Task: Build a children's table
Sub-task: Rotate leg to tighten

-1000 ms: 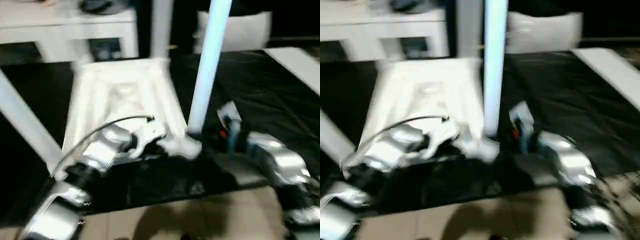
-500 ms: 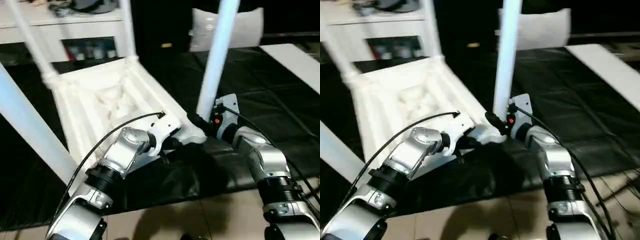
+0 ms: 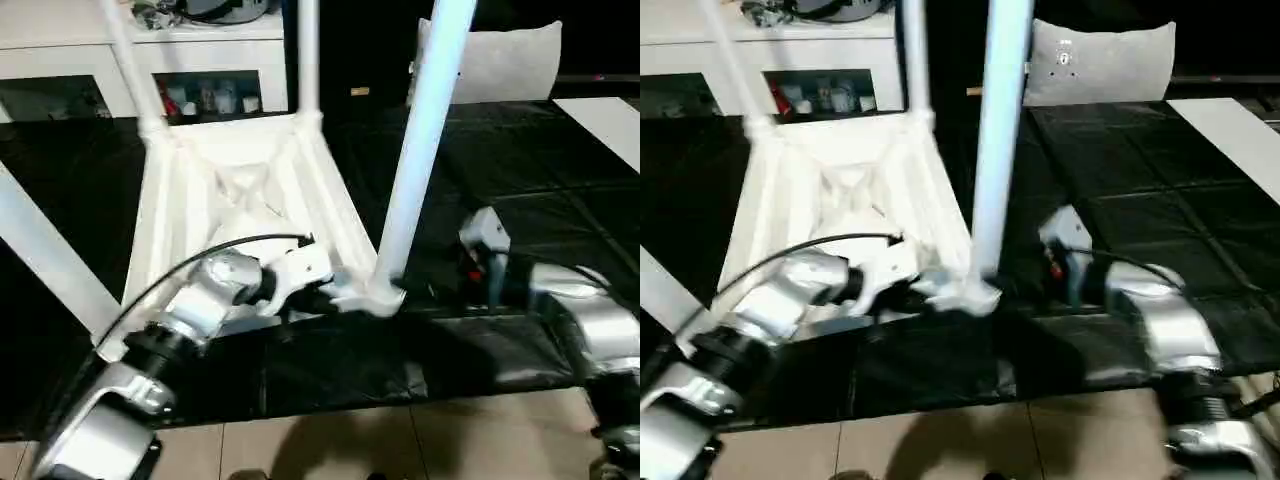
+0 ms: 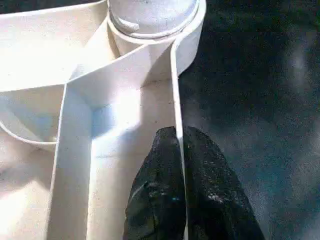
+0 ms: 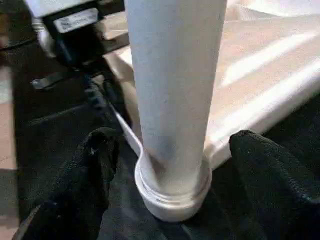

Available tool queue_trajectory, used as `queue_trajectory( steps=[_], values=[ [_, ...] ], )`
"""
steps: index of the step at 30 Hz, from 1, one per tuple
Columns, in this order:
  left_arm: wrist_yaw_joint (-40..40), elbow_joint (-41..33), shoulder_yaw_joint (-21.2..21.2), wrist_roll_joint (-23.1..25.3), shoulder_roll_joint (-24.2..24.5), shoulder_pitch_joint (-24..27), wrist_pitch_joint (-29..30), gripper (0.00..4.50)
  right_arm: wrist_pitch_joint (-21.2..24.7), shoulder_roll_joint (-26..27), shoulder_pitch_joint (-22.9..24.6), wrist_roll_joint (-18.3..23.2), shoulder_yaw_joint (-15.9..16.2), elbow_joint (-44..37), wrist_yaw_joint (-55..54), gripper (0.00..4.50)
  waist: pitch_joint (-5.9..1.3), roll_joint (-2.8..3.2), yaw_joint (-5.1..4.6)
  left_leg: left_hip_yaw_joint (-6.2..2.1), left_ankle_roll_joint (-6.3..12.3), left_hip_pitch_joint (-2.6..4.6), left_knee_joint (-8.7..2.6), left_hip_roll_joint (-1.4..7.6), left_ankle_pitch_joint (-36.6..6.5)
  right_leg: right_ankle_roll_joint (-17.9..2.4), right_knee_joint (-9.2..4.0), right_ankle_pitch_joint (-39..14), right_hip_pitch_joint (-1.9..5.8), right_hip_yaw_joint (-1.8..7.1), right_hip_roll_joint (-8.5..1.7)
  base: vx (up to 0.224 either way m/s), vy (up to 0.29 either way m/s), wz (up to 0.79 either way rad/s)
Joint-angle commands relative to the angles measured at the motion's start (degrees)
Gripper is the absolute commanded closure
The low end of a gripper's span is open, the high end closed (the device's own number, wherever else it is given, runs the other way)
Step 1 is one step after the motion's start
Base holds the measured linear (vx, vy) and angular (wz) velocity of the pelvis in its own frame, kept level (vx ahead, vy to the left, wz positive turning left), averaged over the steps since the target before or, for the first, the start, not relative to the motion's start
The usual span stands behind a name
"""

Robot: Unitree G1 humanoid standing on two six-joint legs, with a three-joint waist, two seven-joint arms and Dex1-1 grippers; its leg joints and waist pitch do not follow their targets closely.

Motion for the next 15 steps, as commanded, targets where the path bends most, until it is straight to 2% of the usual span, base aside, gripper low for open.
queue_trajectory(
  steps=[1, 3, 4, 8, 15],
  values=[
    [-6.46, -1.79, -4.10, 0.38, 1.23, -0.22, -4.74, 4.50, -1.29, -1.52, 0.33, 1.87, 1.72, -2.17, 5.86, 0.78, -4.53, -0.53, 0.18, -0.12, 4.99, 0.17, -3.44, 2.33, -5.38, 5.56, -4.02, -23.05, 4.17, 4.22, -4.53, 0.000, 0.000, 0.00],
    [-8.26, -2.29, -5.03, 0.29, 2.03, -0.12, -5.97, 4.50, -1.31, -1.90, 0.49, 1.91, 2.63, -2.41, 7.92, 0.78, -4.56, -0.57, 0.71, -0.27, 4.99, 0.12, -3.49, 2.64, -4.41, 4.76, -3.69, -21.77, 4.14, 4.37, -4.62, 0.000, 0.000, 0.00],
    [-8.66, -2.43, -5.22, 0.23, 2.15, -0.13, -6.24, 4.50, -1.17, -1.96, 0.54, 1.94, 2.93, -2.46, 8.52, 1.06, -4.57, -0.54, 0.84, -0.28, 4.97, 0.06, -3.49, 2.70, -4.31, 4.62, -3.59, -21.58, 4.21, 4.41, -4.66, 0.000, 0.000, 0.00],
    [-10.28, -2.67, -5.62, -0.05, 2.21, -0.37, -7.04, 4.50, -0.53, -1.76, 0.56, 2.15, 4.13, -2.25, 10.41, 1.31, -4.59, -0.50, 1.60, -0.20, 4.68, 0.11, -3.51, 2.82, -3.49, 3.92, -3.46, -21.30, 4.14, 4.59, -4.79, 0.000, 0.000, 0.00],
    [-10.81, -2.07, -5.46, -0.43, 1.51, -1.03, -7.76, 4.50, 2.17, -1.27, 0.56, 3.55, 5.81, -2.37, 13.43, 1.94, -4.60, -0.62, 1.61, -0.14, 4.21, 0.05, -3.49, 2.62, -4.22, 5.20, -3.74, -22.50, 4.26, 4.35, -4.61, 0.000, 0.000, 0.00]
  ],
)
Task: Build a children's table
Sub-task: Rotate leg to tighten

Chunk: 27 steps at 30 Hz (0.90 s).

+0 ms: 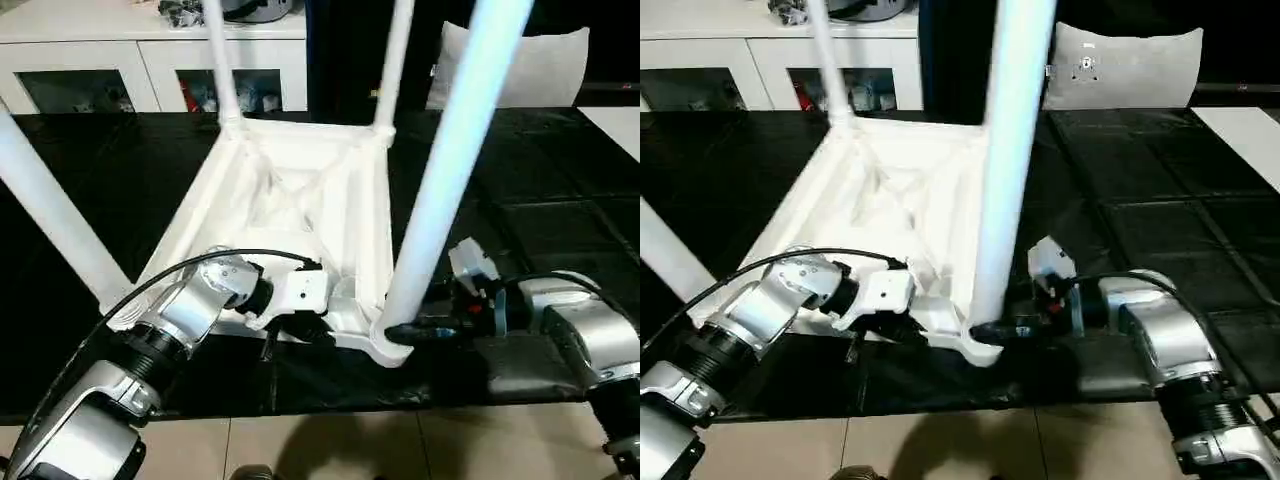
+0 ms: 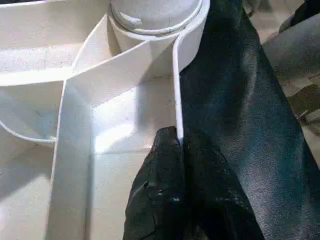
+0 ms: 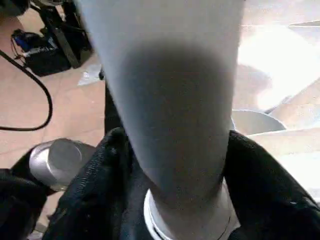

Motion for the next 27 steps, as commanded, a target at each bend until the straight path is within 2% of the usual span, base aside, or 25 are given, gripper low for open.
queue_trajectory(
  steps=[1, 5, 7, 11, 16, 17, 18, 19, 20, 21, 22, 23, 24, 25, 26, 27],
  values=[
    [-1.59, -0.89, -2.25, 0.19, -0.70, -1.00, -1.45, 4.50, 0.81, -0.17, 0.09, 0.79, 1.07, -0.82, 1.60, 2.01, -4.59, -0.58, -0.30, -0.20, 4.20, 0.07, -3.50, 2.66, -4.14, 5.21, -3.77, -22.46, 4.23, 4.26, -4.64, 0.000, 0.000, 0.00],
    [-1.53, -0.81, -1.53, -0.33, -0.72, -0.69, -0.21, 4.50, 2.99, -0.50, 0.38, 1.68, 1.31, -1.43, 2.76, 2.38, -4.59, -0.61, -0.28, -0.22, 4.17, 0.01, -3.50, 2.69, -3.87, 5.34, -3.75, -22.27, 4.21, 4.25, -4.56, 0.000, 0.000, 0.00],
    [-1.27, -0.88, -1.13, -0.51, -0.82, -0.49, 0.51, 4.50, 3.91, -0.52, 0.54, 1.90, 1.24, -1.76, 2.67, 2.41, -4.58, -0.64, -0.28, -0.16, 4.03, 0.01, -3.47, 2.63, -3.92, 5.50, -3.81, -22.55, 4.22, 4.21, -4.57, 0.000, 0.000, 0.00],
    [1.58, -2.19, 1.17, -1.97, -2.26, 0.43, 6.22, 4.50, 6.12, 1.67, 0.63, 2.09, -0.63, -2.22, -3.22, 2.49, -4.53, -0.70, -0.31, -0.16, 3.77, -0.05, -3.49, 2.58, -3.89, 5.90, -3.91, -22.96, 4.23, 4.12, -4.60, 0.000, 0.000, 0.00],
    [7.57, -3.29, 3.60, -2.63, -5.23, 0.77, 12.90, 4.50, 6.30, 5.75, -0.05, -0.85, -1.72, -1.16, -13.21, 2.51, -4.08, -0.62, -1.64, 0.04, 2.55, 0.24, -3.30, 2.01, -7.70, 8.84, -5.61, -28.62, 4.12, 2.77, -4.03, 0.000, 0.000, 0.00],
    [10.38, -2.96, 4.44, -2.60, -6.84, 0.61, 14.85, 4.50, 6.33, 8.15, -1.04, -2.22, -2.65, 0.53, -18.73, 2.52, -4.00, -0.39, -2.24, -0.09, 2.73, 0.48, -3.26, 2.30, -9.08, 9.50, -6.22, -29.68, 4.20, 2.22, -3.93, 0.000, 0.000, 0.00],
    [12.91, -2.59, 5.22, -2.68, -8.52, 0.41, 16.77, 4.50, 6.83, 10.64, -2.25, -3.56, -3.75, 2.53, -24.74, 2.52, -3.79, -0.32, -3.15, -0.72, 2.82, -0.06, -3.48, 3.34, -10.81, 10.06, -6.20, -29.90, 4.81, 1.85, -4.01, 0.000, 0.000, 0.00],
    [14.82, -2.22, 5.74, -2.68, -9.79, 0.22, 18.11, 4.50, 7.47, 12.44, -3.23, -4.44, -4.54, 4.14, -29.10, 2.53, -3.75, 0.03, -3.65, -1.16, 2.77, -0.21, -3.83, 4.33, -12.66, 9.91, -5.89, -30.09, 5.09, 1.93, -4.00, 0.000, 0.000, 0.00],
    [16.61, -1.74, 6.20, -2.53, -10.84, -0.03, 19.21, 4.50, 7.95, 13.73, -3.96, -5.03, -5.11, 5.31, -32.26, 2.54, -3.66, 0.59, -4.66, -2.88, 3.02, -0.70, -5.73, 7.72, -18.33, 8.48, -2.47, -28.18, 6.20, 3.57, -4.38, 0.000, 0.000, 0.00],
    [20.58, -0.50, 7.13, -2.05, -13.10, -0.71, 21.30, 4.50, 8.90, 16.34, -5.49, -6.00, -6.41, 7.82, -38.73, 2.54, -3.15, 0.94, -4.99, -4.96, 2.34, -0.69, -8.84, 11.74, -23.46, 4.68, 5.32, -19.76, 6.08, 8.62, -5.43, 0.000, 0.000, 0.00],
    [20.80, -0.46, 7.17, -2.01, -13.21, -0.74, 21.43, 4.50, 8.95, 16.47, -5.56, -6.04, -6.48, 7.93, -39.06, 2.55, -2.68, 0.19, -5.32, -4.81, 1.50, 0.09, -9.48, 11.54, -26.20, 2.99, 6.32, -16.77, 5.22, 10.52, -5.83, -0.010, -0.053, -0.03],
    [24.97, 0.83, 8.21, -1.60, -15.42, -1.51, 22.91, 4.50, 9.19, 18.79, -7.00, -6.52, -7.99, 10.53, -45.08, 2.55, -1.96, -2.68, -6.09, -1.37, -0.92, 1.41, -4.62, 3.12, -25.38, 4.91, -1.69, -33.24, 2.93, 9.89, -5.77, -0.014, -0.090, 0.06],
    [25.68, 1.09, 8.41, -1.55, -15.80, -1.65, 23.08, 4.50, 9.17, 19.17, -7.26, -6.58, -8.25, 11.01, -46.07, 2.55, -1.59, -4.45, -5.36, 2.81, 1.37, 3.49, 4.43, -4.59, -11.46, 14.47, -7.08, -57.22, -1.89, 6.27, -4.11, -0.014, -0.090, 0.06],
    [28.32, 2.20, 9.09, -1.44, -17.27, -2.27, 23.27, 4.50, 8.54, 20.55, -8.41, -6.57, -9.48, 13.29, -49.97, 2.55, -2.70, -3.51, -4.80, 2.71, 3.30, 2.03, 4.03, -4.66, -8.91, 15.03, -6.32, -57.92, 0.30, 7.73, -5.43, 0.021, -0.076, -0.17],
    [32.54, 3.88, 10.18, -1.26, -19.61, -3.24, 23.50, 4.50, 7.17, 22.73, -10.11, -6.35, -11.43, 16.69, -55.39, 2.55, -3.92, -3.88, -4.28, 0.70, 3.96, -3.85, 1.67, -3.69, -2.61, 16.29, -2.54, -44.82, 5.37, 7.80, -5.53, 0.038, -0.017, -0.22],
    [34.71, 4.87, 10.53, -0.99, -20.75, -3.80, 23.09, 4.50, 5.82, 23.63, -10.87, -6.48, -11.78, 18.18, -56.75, 2.55, -4.10, -2.87, -3.60, 0.51, 3.88, -3.01, 0.18, -3.26, 0.30, 17.05, -3.23, -39.24, 4.30, 7.25, -4.37, 0.016, -0.042, -0.29]
  ],
)
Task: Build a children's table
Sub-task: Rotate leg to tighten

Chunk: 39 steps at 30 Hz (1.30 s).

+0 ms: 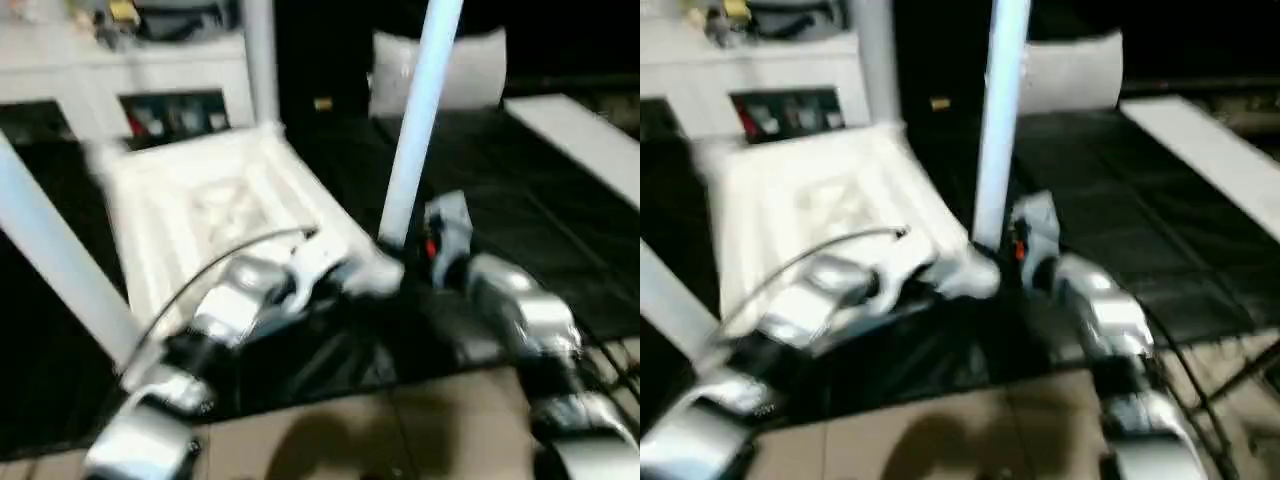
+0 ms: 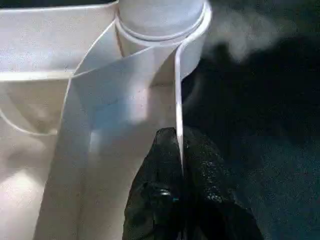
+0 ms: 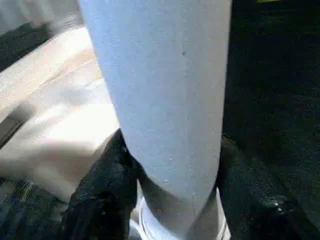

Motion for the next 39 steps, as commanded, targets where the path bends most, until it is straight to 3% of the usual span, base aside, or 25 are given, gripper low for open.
queue_trajectory(
  steps=[1, 2, 3, 4, 6, 7, 8, 9, 10, 11, 14, 16, 19, 22, 24, 26, 31, 36, 37, 39],
  values=[
    [0.70, -1.07, -0.70, -1.91, -2.76, -1.30, -1.33, 4.50, 0.37, 2.15, -0.67, -0.13, 0.24, 4.72, -4.82, 2.55, -4.36, -0.72, 1.16, 0.24, 2.96, -3.26, -3.28, -0.48, 1.79, 16.19, -8.14, -27.54, 5.86, 2.73, -4.33, 0.000, 0.000, 0.00],
    [1.33, -0.87, -0.84, -1.47, -3.19, -1.49, -1.65, 4.50, -0.91, 2.70, -0.93, -0.53, 0.18, 5.20, -4.64, 2.00, -4.84, 0.51, 1.08, -0.52, 3.78, -1.84, -4.10, 1.93, 2.07, 12.06, -8.30, -20.23, 5.39, 2.79, -4.04, 0.000, 0.000, 0.00],
    [1.24, -0.93, -1.06, -1.16, -3.30, -1.50, -1.90, 4.50, -2.01, 2.96, -0.98, -1.10, 0.38, 5.25, -4.12, 1.86, -4.76, 0.34, 0.77, -0.50, 4.34, -1.65, -4.60, 2.62, 0.80, 8.37, -8.27, -17.59, 5.71, 2.30, -3.85, 0.000, 0.000, 0.00],
    [1.24, -0.93, -1.06, -1.16, -3.30, -1.50, -1.90, 4.50, -2.01, 2.96, -0.98, -1.10, 0.38, 5.25, -4.12, 1.86, -4.61, 0.40, 0.67, -0.31, 4.33, -1.48, -4.85, 2.66, -0.20, 7.50, -8.77, -18.67, 5.78, 2.01, -3.94, 0.000, 0.000, 0.00],
    [-0.49, -1.73, -1.93, -0.43, -2.29, -1.04, -2.83, 4.50, -2.99, 3.31, -0.40, -0.93, 0.19, 3.84, -1.94, 1.66, -3.86, 0.59, 0.42, 0.42, 3.83, 0.14, -4.78, 2.15, -5.40, 7.35, -11.00, -27.11, 4.95, 0.81, -4.19, 0.000, 0.000, 0.00],
    [-1.29, -1.83, -2.40, 0.00, -1.42, -0.82, -3.64, 4.50, -3.54, 2.93, 0.20, -0.73, 0.46, 2.72, -0.22, 1.50, -3.98, 0.74, 0.28, 0.21, 3.87, 0.09, -5.03, 2.45, -6.63, 7.96, -11.19, -28.04, 5.52, 0.41, -4.18, 0.000, 0.000, 0.00],
    [-1.90, -1.73, -2.74, 0.36, -0.61, -0.68, -4.40, 4.50, -3.74, 2.44, 0.75, -0.40, 0.57, 1.78, 1.26, 1.42, -4.15, 1.08, 0.36, -0.35, 4.46, 0.28, -5.56, 3.74, -7.01, 7.85, -11.25, -26.53, 5.90, 0.50, -4.58, 0.000, 0.000, 0.00],
    [-2.68, -1.04, -3.03, 0.84, 0.56, -0.59, -5.88, 4.50, -4.98, 1.22, 1.46, 0.34, 0.69, 0.76, 3.86, 1.39, -4.34, 1.46, 0.27, -0.90, 4.80, 0.16, -5.95, 5.06, -6.68, 6.35, -10.42, -23.27, 6.20, 0.92, -5.17, 0.000, 0.000, 0.00],
    [-2.77, -0.97, -3.06, 0.88, 0.68, -0.58, -6.03, 4.50, -5.10, 1.09, 1.53, 0.41, 0.70, 0.65, 4.13, 1.32, -4.38, 1.41, 0.33, -1.05, 4.86, -0.04, -6.02, 5.28, -6.56, 5.86, -10.11, -21.89, 6.33, 1.04, -5.33, 0.000, 0.000, 0.00],
    [-3.02, -0.71, -3.13, 0.98, 1.01, -0.57, -6.53, 4.50, -5.54, 0.68, 1.72, 0.64, 0.69, 0.40, 4.96, 1.20, -4.49, 1.31, 0.45, -0.68, 4.23, 0.25, -5.87, 4.93, -6.03, 4.37, -9.86, -20.69, 6.01, 1.46, -5.77, 0.000, 0.000, 0.00],
    [-3.92, -0.09, -3.52, 0.93, 2.18, -0.58, -7.82, 4.50, -6.26, -1.22, 2.31, 1.18, 0.99, -0.29, 7.75, 0.97, -4.43, 0.97, 0.92, 0.09, 3.81, -0.18, -5.85, 3.56, -3.20, 2.81, -9.68, -21.17, 6.16, 1.65, -5.74, 0.000, 0.000, 0.00],
    [-7.40, -0.21, -4.57, 0.90, 4.65, -0.24, -9.90, 4.50, -7.29, -4.82, 3.39, 2.09, 1.19, -1.86, 13.52, 0.69, -4.65, 1.16, 1.37, -0.05, 4.44, -0.20, -5.83, 3.87, -1.84, 2.79, -9.37, -19.86, 6.19, 1.77, -5.72, 0.000, 0.000, 0.00],
    [-11.77, -0.62, -5.69, 0.86, 7.30, 0.18, -12.01, 4.50, -7.74, -8.54, 4.52, 3.08, 1.41, -3.97, 20.00, 0.52, -4.77, 0.79, 2.19, -0.05, 5.43, -0.42, -5.75, 4.07, 0.09, 2.53, -8.46, -16.79, 6.15, 2.34, -5.71, 0.000, 0.000, 0.00],
    [-16.16, -1.32, -6.87, 0.45, 9.40, 0.66, -14.68, 4.50, -6.20, -11.44, 5.62, 3.89, 2.34, -6.33, 25.70, 0.25, -4.75, 0.79, 2.78, 0.11, 5.63, -0.48, -5.71, 3.76, 1.01, 2.68, -8.40, -17.37, 6.16, 2.34, -5.54, 0.000, 0.000, 0.00],
    [-21.74, -2.42, -8.26, -0.12, 12.06, 1.23, -17.66, 4.50, -5.21, -15.88, 6.87, 4.09, 4.56, -8.48, 32.98, 0.07, -4.74, 0.90, 3.26, 0.09, 5.48, -0.39, -5.72, 3.79, 0.96, 2.98, -8.52, -18.32, 6.12, 2.21, -5.48, 0.000, 0.000, 0.00],
    [-25.88, -3.42, -9.22, -0.82, 13.87, 1.65, -19.81, 4.50, -5.03, -19.07, 7.62, 3.95, 6.43, -9.80, 37.82, 0.07, -4.79, 0.85, 4.11, 0.17, 5.99, -0.23, -5.70, 4.25, 0.80, 3.45, -8.29, -17.90, 6.03, 2.41, -5.36, 0.000, 0.000, 0.00],
    [-32.43, -4.85, -11.70, -1.28, 16.94, 2.21, -24.23, 4.50, -5.81, -23.03, 8.71, 5.03, 9.25, -11.85, 47.45, 0.22, -4.58, 0.62, 4.89, 0.45, 4.99, -0.04, -5.83, 4.09, -0.64, 3.78, -8.81, -20.97, 5.80, 2.21, -5.20, 0.000, 0.000, 0.00],
    [-35.25, -5.99, -12.75, -1.44, 17.82, 2.48, -25.25, 4.50, -5.81, -23.42, 9.40, 5.84, 10.44, -13.17, 51.10, 0.64, -4.63, 0.61, 5.46, 0.38, 4.57, -0.05, -5.84, 4.21, -0.44, 3.68, -8.73, -20.99, 5.76, 2.31, -5.23, 0.000, 0.000, 0.00],
    [-35.48, -6.11, -12.84, -1.48, 17.86, 2.50, -25.29, 4.50, -5.71, -23.44, 9.51, 5.92, 10.60, -13.35, 51.38, 0.76, -4.61, 0.21, 5.67, 0.45, 4.54, -0.16, -5.85, 4.10, -0.20, 3.92, -8.69, -21.10, 5.83, 2.28, -5.23, 0.000, 0.000, 0.00],
    [-36.82, -6.48, -13.17, -1.69, 18.05, 2.28, -25.99, 4.50, -4.88, -23.74, 10.16, 6.68, 12.02, -14.87, 53.29, 0.86, -4.64, 0.34, 6.05, 0.56, 4.46, -0.06, -5.85, 4.02, -0.06, 4.31, -8.78, -21.45, 5.75, 2.27, -5.12, 0.000, 0.000, 0.00]
  ],
)
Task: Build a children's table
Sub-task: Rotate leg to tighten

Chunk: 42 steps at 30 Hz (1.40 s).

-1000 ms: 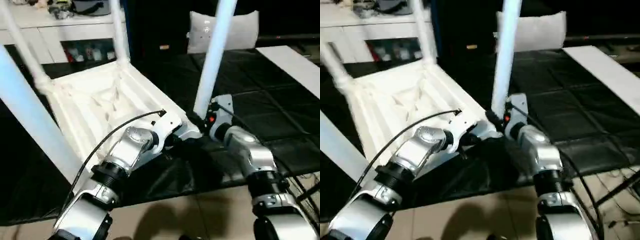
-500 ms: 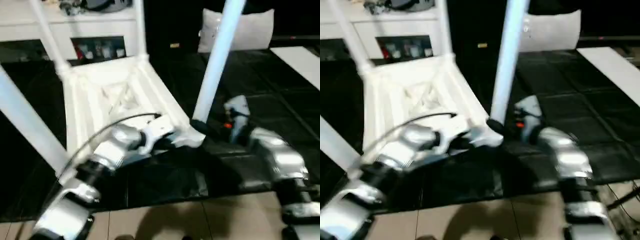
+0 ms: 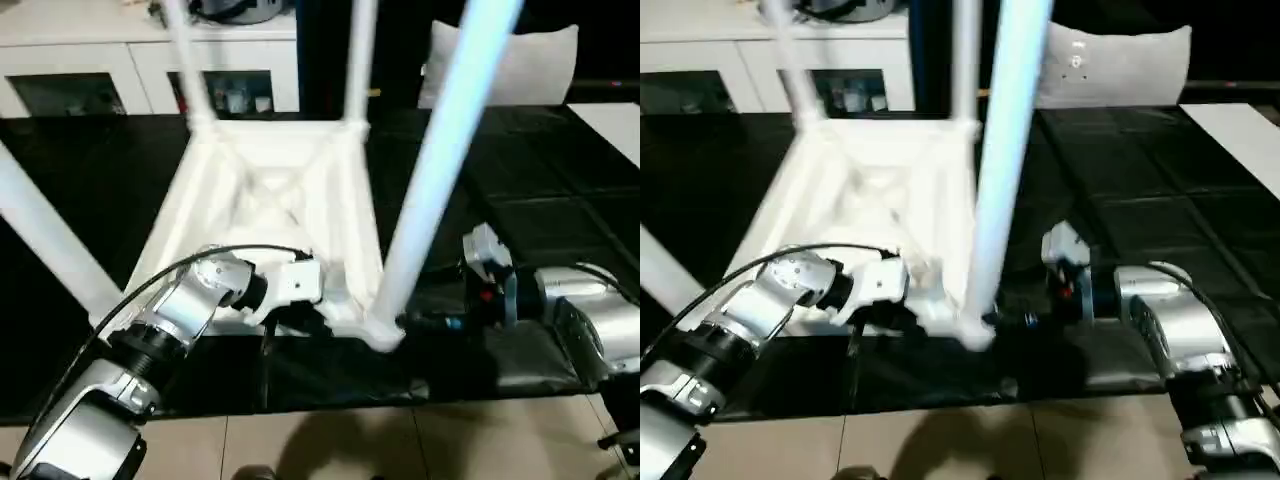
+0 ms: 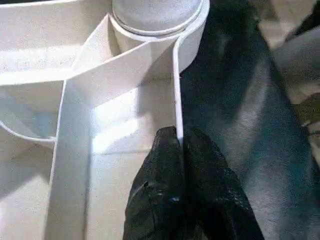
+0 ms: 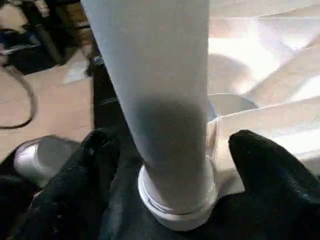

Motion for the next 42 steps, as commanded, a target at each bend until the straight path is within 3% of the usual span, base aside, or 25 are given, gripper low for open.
queue_trajectory(
  steps=[1, 14, 20, 23, 24, 26, 27, 28, 29, 30, 31, 32, 33, 34, 35, 36, 37, 38, 39, 40, 41, 42],
  values=[
    [-2.95, -1.86, -2.46, 0.32, -0.12, -0.09, -1.64, 4.50, 0.69, -0.54, 0.15, 1.21, 0.82, -2.12, 1.65, 0.99, -4.41, -0.94, -0.42, 0.16, 5.85, 0.05, -3.52, 2.43, -1.21, 4.96, -3.74, -23.99, 4.06, 3.83, -5.47, 0.000, 0.000, 0.00],
    [-3.08, -1.21, -2.05, -0.02, -0.68, -0.34, -2.44, 4.50, 1.76, 0.53, 0.59, 1.51, 3.26, -1.82, 4.65, 2.09, -4.34, -1.07, -0.43, 0.28, 5.10, -0.05, -3.50, 2.14, -2.31, 7.22, -4.23, -25.36, 4.02, 3.47, -5.25, 0.000, 0.000, 0.00],
    [-0.30, -2.33, 0.59, -2.13, -2.35, 0.46, 3.36, 4.50, 6.23, 4.06, 0.44, 2.81, 0.78, -2.57, -2.91, 2.41, -4.33, -1.02, -0.61, 0.32, 4.74, -0.15, -3.51, 2.08, -2.34, 7.93, -4.46, -25.68, 4.06, 3.25, -5.13, 0.000, 0.000, 0.00],
    [2.99, -2.00, 1.76, -1.89, -3.65, 0.11, 6.50, 4.50, 6.23, 6.67, -0.62, 0.20, 0.02, -0.65, -10.22, 2.48, -3.78, -0.90, -1.48, 0.50, 3.69, 0.33, -3.42, 1.65, -5.95, 10.06, -5.90, -30.65, 3.78, 2.14, -4.79, 0.000, 0.000, 0.00],
    [6.55, -1.13, 2.87, -1.48, -5.08, -0.41, 8.96, 4.50, 6.36, 9.10, -1.68, -1.93, -0.78, 1.10, -16.79, 2.48, -3.62, -0.58, -2.32, 0.48, 3.41, 0.50, -3.31, 1.82, -7.55, 10.79, -6.65, -32.05, 3.74, 1.37, -4.50, 0.000, 0.000, 0.00],
    [9.70, -0.16, 3.81, -1.13, -6.41, -0.94, 10.89, 4.50, 7.21, 11.19, -2.84, -3.36, -1.71, 2.91, -22.52, 2.51, -3.51, -0.21, -3.44, -0.12, 3.19, 0.59, -3.36, 2.91, -9.68, 11.05, -7.30, -32.62, 4.35, 0.19, -4.50, 0.000, 0.000, 0.00],
    [13.92, 1.10, 4.97, -0.61, -8.25, -1.61, 13.14, 4.50, 9.04, 13.94, -4.47, -4.58, -3.37, 5.46, -29.94, 2.53, -4.10, 1.27, -3.79, -4.02, 4.24, -0.75, -6.76, 10.31, -16.92, 8.66, 0.63, -25.09, 7.14, 3.58, -5.97, -0.054, -0.025, -0.15],
    [14.28, 1.21, 5.07, -0.58, -8.41, -1.66, 13.34, 4.50, 9.18, 14.17, -4.62, -4.69, -3.52, 5.69, -30.58, 2.54, -3.40, 1.52, -3.74, -5.21, 3.91, -0.42, -8.81, 13.31, -20.46, 5.74, 5.57, -18.90, 6.17, 6.96, -6.70, 0.000, 0.000, 0.00],
    [18.33, 1.96, 6.27, -0.19, -10.44, -2.19, 16.39, 4.50, 10.39, 16.81, -5.94, -6.11, -5.19, 7.71, -37.94, 2.55, -2.29, -0.12, -5.11, -3.47, 1.21, 1.45, -9.40, 11.07, -27.15, 1.39, 6.23, -13.76, 4.04, 9.76, -7.20, 0.000, 0.000, 0.00],
    [20.57, 2.49, 7.06, -0.29, -11.75, -2.52, 17.70, 4.50, 10.47, 18.26, -6.64, -6.82, -6.03, 8.96, -41.96, 2.56, -1.36, -3.78, -5.25, 0.61, -1.89, 3.05, -1.27, 0.24, -21.15, 9.44, -4.90, -43.79, 0.68, 6.70, -5.93, 0.000, 0.000, 0.00],
    [20.57, 2.49, 7.06, -0.29, -11.75, -2.52, 17.70, 4.50, 10.47, 18.26, -6.64, -6.82, -6.03, 8.96, -41.96, 2.56, -1.85, -3.66, -4.55, 2.95, 0.19, 4.70, 3.42, -3.86, -13.36, 13.40, -6.89, -55.65, -2.05, 6.19, -5.50, 0.009, -0.053, -0.09],
    [25.27, 3.65, 8.65, -0.62, -14.43, -3.30, 19.48, 4.50, 10.25, 21.28, -8.06, -7.16, -8.16, 11.87, -49.83, 2.56, -2.77, -4.21, -4.64, 1.89, 3.13, -0.05, 3.03, -3.69, -7.20, 14.69, -4.66, -58.00, 2.80, 7.53, -7.64, 0.033, -0.059, -0.29],
    [26.74, 4.05, 9.16, -0.72, -15.23, -3.56, 19.84, 4.50, 10.07, 22.16, -8.48, -7.11, -8.83, 12.79, -52.00, 2.56, -3.40, -3.12, -3.94, 1.10, 3.08, -1.46, 0.81, -3.18, -2.71, 16.73, -4.22, -50.11, 3.83, 6.28, -6.68, 0.025, -0.032, -0.27],
    [27.71, 4.22, 9.53, -0.81, -15.75, -3.77, 20.16, 4.50, 9.97, 22.66, -8.77, -7.18, -9.24, 13.38, -53.55, 2.56, -3.48, -3.26, -4.08, 0.74, 3.60, -2.38, -0.05, -2.97, -1.82, 17.68, -4.15, -45.03, 3.94, 5.94, -5.53, 0.011, -0.015, -0.28],
    [29.01, 4.41, 10.07, -0.81, -16.66, -4.02, 20.70, 4.50, 9.61, 23.65, -9.24, -6.91, -10.30, 14.62, -55.52, 2.56, -3.79, -1.75, -4.31, 0.00, 4.11, -1.91, -1.26, -1.62, -1.45, 16.83, -4.24, -34.93, 3.73, 4.75, -4.30, 0.000, 0.000, 0.00],
    [31.46, 4.74, 11.28, -0.97, -18.51, -4.43, 21.66, 4.50, 7.90, 24.79, -9.71, -7.50, -10.81, 16.12, -56.90, 2.56, -4.11, -1.04, -4.58, -0.25, 4.41, -1.19, -1.74, -0.51, -1.76, 15.20, -4.42, -31.05, 3.65, 4.11, -4.19, 0.000, 0.000, 0.00],
    [31.84, 4.76, 11.48, -1.01, -18.99, -4.56, 21.78, 4.50, 6.08, 24.94, -9.69, -7.78, -10.41, 16.33, -55.98, 2.22, -4.32, -0.21, -5.11, -1.17, 5.07, -0.60, -2.68, 2.17, -1.81, 10.61, -4.26, -24.65, 4.08, 3.63, -4.35, 0.000, 0.000, 0.00],
    [32.00, 4.75, 11.34, -0.84, -19.18, -4.65, 21.79, 4.50, 4.59, 25.02, -9.63, -8.24, -10.01, 16.32, -55.32, 1.87, -4.11, 0.28, -5.52, -2.07, 6.16, -0.35, -3.50, 4.88, -4.52, 6.31, -3.36, -20.94, 4.56, 3.77, -5.27, 0.000, 0.000, 0.00],
    [31.92, 4.75, 11.06, -0.61, -19.12, -4.69, 21.60, 4.50, 3.48, 25.04, -9.49, -8.30, -9.79, 16.16, -54.46, 1.88, -3.85, -0.01, -5.78, -2.11, 5.35, 0.27, -3.77, 5.18, -8.59, 4.26, -3.20, -21.79, 4.22, 4.26, -5.82, 0.000, 0.000, 0.00],
    [31.60, 4.79, 10.72, -0.36, -18.86, -4.65, 21.12, 4.50, 2.83, 25.04, -9.23, -8.12, -9.78, 15.64, -53.59, 1.81, -3.55, -0.43, -6.08, -1.33, 4.37, 0.86, -3.40, 3.86, -10.18, 4.32, -4.32, -24.98, 3.72, 4.08, -5.92, 0.000, 0.000, 0.00],
    [31.39, 4.84, 10.42, 0.05, -18.49, -4.56, 20.59, 4.50, 2.70, 25.01, -8.98, -7.91, -9.92, 15.08, -53.19, 1.68, -3.29, -0.92, -6.24, 0.13, 3.29, 1.14, -2.58, 0.52, -9.94, 5.75, -5.89, -31.49, 3.75, 2.79, -5.56, 0.000, 0.000, 0.00],
    [31.37, 4.98, 10.31, 0.43, -18.06, -4.50, 20.19, 4.50, 2.20, 24.68, -8.69, -7.85, -9.79, 14.59, -52.38, 1.53, -3.37, -0.93, -5.93, 0.58, 3.62, 1.29, -2.54, -0.09, -9.45, 6.79, -6.31, -33.11, 3.62, 2.56, -5.35, 0.000, 0.000, 0.00]
  ],
)
